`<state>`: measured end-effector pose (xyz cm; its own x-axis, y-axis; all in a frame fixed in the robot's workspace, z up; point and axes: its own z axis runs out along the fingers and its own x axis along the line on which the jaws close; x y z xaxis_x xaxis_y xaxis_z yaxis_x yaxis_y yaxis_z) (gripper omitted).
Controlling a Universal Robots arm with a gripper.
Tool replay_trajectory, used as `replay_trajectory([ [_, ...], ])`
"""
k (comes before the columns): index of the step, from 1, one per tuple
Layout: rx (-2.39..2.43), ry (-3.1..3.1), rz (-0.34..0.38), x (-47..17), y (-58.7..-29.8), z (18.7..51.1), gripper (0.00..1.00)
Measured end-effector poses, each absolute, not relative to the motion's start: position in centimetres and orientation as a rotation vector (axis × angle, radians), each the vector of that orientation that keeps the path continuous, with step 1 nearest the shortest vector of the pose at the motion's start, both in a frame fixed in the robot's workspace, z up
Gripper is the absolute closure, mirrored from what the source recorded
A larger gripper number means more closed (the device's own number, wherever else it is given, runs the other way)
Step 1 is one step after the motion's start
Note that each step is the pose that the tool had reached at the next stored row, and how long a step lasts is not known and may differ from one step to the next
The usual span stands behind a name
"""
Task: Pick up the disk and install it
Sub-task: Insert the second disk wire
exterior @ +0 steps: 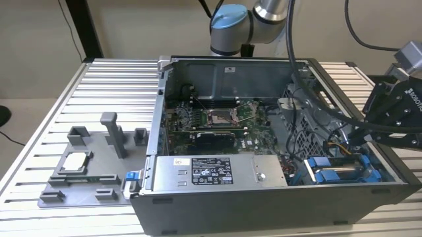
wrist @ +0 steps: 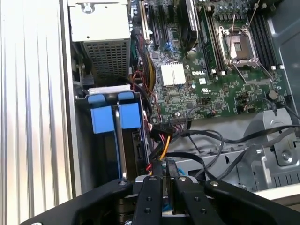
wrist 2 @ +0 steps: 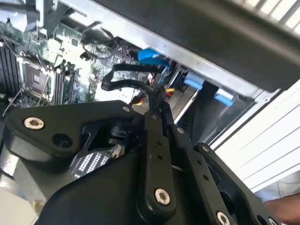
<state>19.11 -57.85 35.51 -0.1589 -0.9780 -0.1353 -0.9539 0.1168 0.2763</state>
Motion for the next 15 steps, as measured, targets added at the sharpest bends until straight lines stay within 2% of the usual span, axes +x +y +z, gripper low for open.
replay_trajectory([
  [11, 2.005, -2.306, -0.425, 14.6, -58.0, 35.6, 1.0],
  [15, 2.022, -2.323, -0.356, 14.0, -58.1, 35.6, 1.0],
])
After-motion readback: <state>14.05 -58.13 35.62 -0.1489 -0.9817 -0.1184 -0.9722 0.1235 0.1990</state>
